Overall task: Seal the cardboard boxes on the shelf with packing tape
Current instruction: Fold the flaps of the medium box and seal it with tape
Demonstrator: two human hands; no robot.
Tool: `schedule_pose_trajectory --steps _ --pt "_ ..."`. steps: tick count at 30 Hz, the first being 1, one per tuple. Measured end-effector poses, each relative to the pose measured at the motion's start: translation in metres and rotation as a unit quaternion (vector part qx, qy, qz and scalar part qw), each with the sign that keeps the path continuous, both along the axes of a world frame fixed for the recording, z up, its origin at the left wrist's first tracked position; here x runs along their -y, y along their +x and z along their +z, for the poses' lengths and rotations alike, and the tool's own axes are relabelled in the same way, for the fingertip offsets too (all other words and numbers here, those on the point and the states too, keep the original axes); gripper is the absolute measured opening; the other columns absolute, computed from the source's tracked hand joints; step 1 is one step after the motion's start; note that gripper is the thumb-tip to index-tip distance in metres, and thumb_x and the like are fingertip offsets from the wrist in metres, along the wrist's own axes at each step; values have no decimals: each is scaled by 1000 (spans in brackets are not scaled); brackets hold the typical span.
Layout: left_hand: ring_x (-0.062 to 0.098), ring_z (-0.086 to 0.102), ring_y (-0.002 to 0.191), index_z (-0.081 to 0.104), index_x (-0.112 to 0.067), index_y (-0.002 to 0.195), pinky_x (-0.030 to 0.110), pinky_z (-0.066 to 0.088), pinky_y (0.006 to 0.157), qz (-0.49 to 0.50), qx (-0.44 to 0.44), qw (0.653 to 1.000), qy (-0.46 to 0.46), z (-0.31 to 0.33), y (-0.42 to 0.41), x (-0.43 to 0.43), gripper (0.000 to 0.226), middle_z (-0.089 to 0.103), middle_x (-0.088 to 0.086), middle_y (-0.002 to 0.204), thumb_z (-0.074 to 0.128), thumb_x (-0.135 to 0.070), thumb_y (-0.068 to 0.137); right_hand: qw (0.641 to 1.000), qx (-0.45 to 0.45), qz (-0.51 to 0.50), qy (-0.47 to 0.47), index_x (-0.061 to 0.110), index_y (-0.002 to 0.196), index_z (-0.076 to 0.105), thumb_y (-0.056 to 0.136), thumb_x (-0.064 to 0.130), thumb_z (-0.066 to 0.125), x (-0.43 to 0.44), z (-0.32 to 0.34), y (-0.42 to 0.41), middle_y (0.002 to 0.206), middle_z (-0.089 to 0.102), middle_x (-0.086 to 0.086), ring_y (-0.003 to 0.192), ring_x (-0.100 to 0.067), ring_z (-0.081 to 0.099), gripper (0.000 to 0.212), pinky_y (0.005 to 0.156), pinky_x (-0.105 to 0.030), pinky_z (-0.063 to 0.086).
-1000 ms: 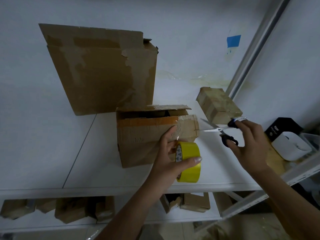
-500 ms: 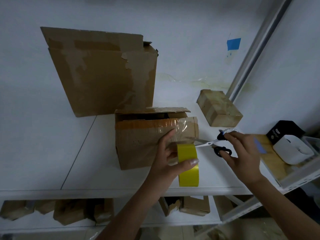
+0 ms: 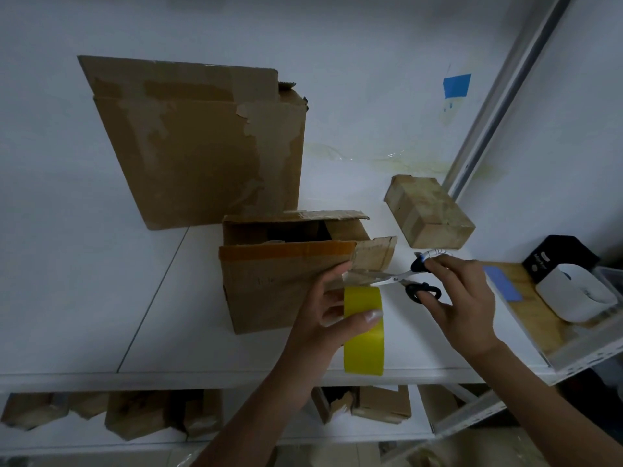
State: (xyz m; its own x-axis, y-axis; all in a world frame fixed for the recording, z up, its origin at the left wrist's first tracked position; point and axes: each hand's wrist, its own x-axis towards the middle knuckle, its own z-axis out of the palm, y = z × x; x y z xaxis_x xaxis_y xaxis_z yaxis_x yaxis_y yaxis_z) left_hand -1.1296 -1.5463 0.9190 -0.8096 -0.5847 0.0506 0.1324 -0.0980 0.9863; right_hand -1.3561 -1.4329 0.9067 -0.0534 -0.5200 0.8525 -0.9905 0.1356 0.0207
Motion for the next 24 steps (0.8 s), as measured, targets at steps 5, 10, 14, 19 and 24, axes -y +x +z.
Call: schedule_pose_trajectory --steps 5,10,14,19,24 --pt "16 63 117 54 -43 131 46 53 99 -1 -5 1000 24 -1 0 1 68 67 -6 125 79 -42 67 1000 -11 5 0 13 115 56 87 24 64 7 1 -2 105 63 -12 86 -28 52 31 70 -30 39" --pt "12 65 114 55 -38 129 37 56 93 20 -11 1000 22 2 0 2 67 68 -10 122 78 -43 66 999 -35 12 14 13 116 55 88 24 62 9 1 -2 111 53 -3 86 -26 49 30 68 -32 40" --pt "12 67 110 55 -40 128 36 57 90 11 -2 1000 29 6 -3 6 71 70 -8 117 79 -46 61 999 -39 7 17 13 116 55 89 23 63 11 2 -3 111 53 -3 86 -26 50 30 68 -32 40" --pt "16 69 107 57 -42 124 33 57 83 12 8 998 56 8 -6 10 74 73 -4 113 82 -44 54 999 -40 2 13 13 114 57 87 21 64 15 4 -2 107 57 -5 86 -26 50 29 68 -32 41" --pt "15 68 107 55 -44 127 40 58 90 6 17 998 62 11 -6 13 80 72 -6 112 84 -42 53 999 -37 10 14 13 111 57 87 21 65 16 7 -2 103 58 -5 84 -24 48 26 67 -30 39"
